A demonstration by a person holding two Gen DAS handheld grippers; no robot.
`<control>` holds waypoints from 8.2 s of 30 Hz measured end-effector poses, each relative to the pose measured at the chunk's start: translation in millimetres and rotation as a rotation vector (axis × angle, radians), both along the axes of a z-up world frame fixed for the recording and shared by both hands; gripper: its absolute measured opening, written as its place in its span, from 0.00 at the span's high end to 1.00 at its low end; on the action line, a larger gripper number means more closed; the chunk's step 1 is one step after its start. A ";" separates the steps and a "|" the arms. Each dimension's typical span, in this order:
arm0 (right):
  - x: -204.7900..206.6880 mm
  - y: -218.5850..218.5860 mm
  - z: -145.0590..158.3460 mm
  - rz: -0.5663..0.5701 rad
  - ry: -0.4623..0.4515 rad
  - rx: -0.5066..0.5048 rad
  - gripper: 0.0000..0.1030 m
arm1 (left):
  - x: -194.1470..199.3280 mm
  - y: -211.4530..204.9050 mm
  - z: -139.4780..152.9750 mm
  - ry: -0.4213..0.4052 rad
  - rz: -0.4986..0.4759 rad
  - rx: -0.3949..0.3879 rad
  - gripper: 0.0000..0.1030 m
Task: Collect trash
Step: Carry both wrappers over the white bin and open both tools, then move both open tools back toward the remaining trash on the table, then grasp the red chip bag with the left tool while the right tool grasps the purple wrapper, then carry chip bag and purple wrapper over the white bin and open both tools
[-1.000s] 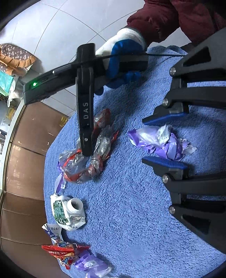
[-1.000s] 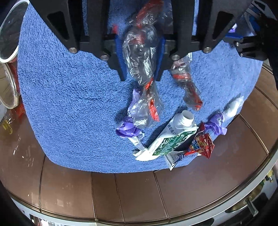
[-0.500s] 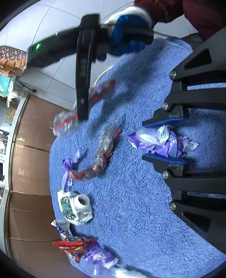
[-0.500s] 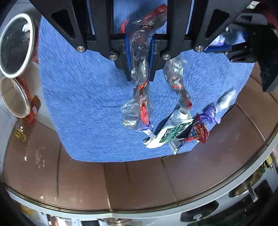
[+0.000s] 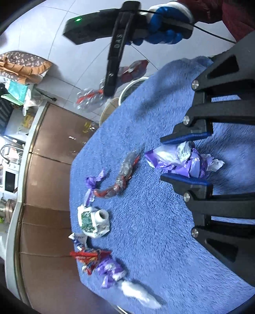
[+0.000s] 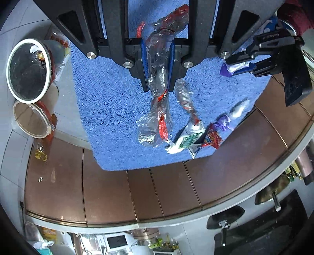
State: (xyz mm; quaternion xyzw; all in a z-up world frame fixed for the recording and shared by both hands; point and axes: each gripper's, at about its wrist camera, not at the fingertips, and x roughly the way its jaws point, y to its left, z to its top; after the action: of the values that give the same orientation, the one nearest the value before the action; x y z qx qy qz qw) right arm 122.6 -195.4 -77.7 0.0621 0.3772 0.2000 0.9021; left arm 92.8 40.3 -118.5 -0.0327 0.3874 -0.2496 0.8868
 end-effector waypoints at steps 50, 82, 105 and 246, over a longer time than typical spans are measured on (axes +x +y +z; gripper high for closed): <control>22.5 -270.0 -86.1 -0.620 0.088 0.066 0.84 | 165.5 -381.7 21.6 0.046 -0.463 0.079 0.73; 18.3 -280.0 -96.4 -0.765 0.131 -0.085 0.50 | 234.6 -473.2 -21.4 0.275 -0.422 -0.016 0.56; -43.4 -127.7 63.9 -0.505 -0.204 -0.094 0.48 | 108.6 -164.5 150.8 -0.141 -0.072 -0.079 0.56; -34.7 -175.9 32.3 -0.507 -0.128 0.013 0.67 | 92.2 -164.5 157.7 -0.242 -0.178 0.058 0.93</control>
State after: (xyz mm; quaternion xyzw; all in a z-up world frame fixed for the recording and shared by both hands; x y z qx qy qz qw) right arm 87.9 -371.2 -45.4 0.1476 0.2904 -0.0267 0.9451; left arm 185.0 -124.2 39.3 0.0579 0.2862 -0.3181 0.9020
